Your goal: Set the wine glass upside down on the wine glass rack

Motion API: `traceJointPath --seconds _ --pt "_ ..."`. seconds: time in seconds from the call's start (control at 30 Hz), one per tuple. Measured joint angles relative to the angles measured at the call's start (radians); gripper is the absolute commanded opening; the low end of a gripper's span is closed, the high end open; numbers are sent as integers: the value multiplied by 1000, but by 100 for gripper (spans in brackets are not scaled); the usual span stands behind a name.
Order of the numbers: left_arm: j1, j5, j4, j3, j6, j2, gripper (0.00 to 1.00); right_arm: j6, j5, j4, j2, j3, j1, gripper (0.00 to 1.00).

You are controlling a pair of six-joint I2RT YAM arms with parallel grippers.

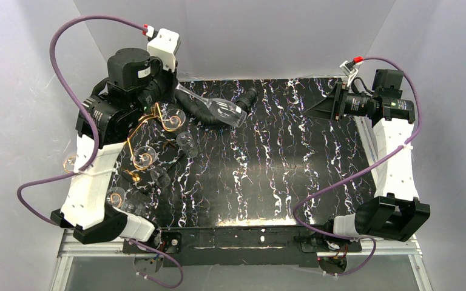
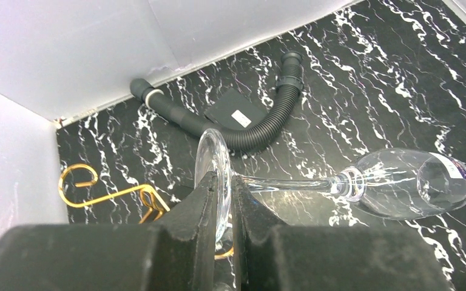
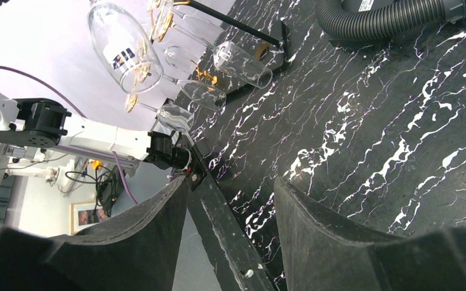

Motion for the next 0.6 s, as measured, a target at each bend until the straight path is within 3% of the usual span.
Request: traceJointPath --seconds 0.6 --pt "115 -54 20 90 157 115 0 -47 -13 -33 37 1 0 62"
